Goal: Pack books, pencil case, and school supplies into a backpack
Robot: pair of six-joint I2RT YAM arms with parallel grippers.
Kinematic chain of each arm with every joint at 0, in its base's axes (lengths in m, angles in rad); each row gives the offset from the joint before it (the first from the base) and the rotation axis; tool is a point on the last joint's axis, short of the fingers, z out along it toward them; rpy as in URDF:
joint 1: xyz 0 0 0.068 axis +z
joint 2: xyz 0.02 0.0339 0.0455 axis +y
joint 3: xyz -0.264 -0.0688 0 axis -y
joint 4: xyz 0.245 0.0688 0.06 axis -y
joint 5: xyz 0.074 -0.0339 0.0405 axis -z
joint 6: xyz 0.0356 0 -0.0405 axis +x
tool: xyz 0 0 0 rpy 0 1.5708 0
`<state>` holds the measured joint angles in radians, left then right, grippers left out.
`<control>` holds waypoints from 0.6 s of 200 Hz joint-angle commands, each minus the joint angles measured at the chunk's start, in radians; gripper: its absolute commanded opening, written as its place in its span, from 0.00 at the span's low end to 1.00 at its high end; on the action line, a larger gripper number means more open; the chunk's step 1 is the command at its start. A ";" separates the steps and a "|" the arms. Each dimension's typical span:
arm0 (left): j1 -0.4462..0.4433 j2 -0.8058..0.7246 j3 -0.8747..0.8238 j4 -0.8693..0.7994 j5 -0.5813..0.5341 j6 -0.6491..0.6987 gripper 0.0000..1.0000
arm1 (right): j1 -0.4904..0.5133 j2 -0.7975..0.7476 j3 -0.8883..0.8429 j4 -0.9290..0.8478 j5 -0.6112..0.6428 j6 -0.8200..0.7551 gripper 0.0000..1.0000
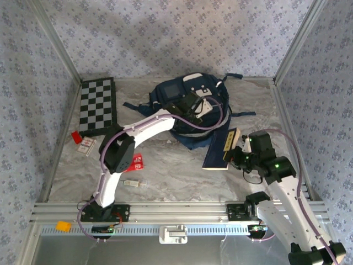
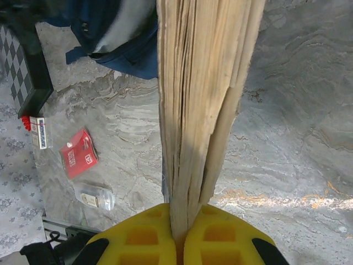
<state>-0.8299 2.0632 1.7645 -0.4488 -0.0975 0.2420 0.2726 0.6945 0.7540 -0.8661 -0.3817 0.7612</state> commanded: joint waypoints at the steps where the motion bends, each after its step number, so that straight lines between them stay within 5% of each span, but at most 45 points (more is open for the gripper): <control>1: 0.005 -0.131 0.024 -0.009 -0.033 -0.032 0.00 | -0.007 -0.007 0.054 -0.003 -0.022 -0.026 0.00; 70: 0.025 -0.274 0.029 -0.029 0.052 -0.069 0.00 | 0.018 0.122 0.033 0.259 -0.113 0.000 0.00; 120: 0.035 -0.354 -0.066 0.027 0.090 -0.111 0.00 | 0.046 0.375 -0.016 0.683 -0.146 0.051 0.00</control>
<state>-0.8032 1.8072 1.7092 -0.5209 -0.0540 0.1734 0.3088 0.9756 0.7616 -0.4755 -0.4873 0.7765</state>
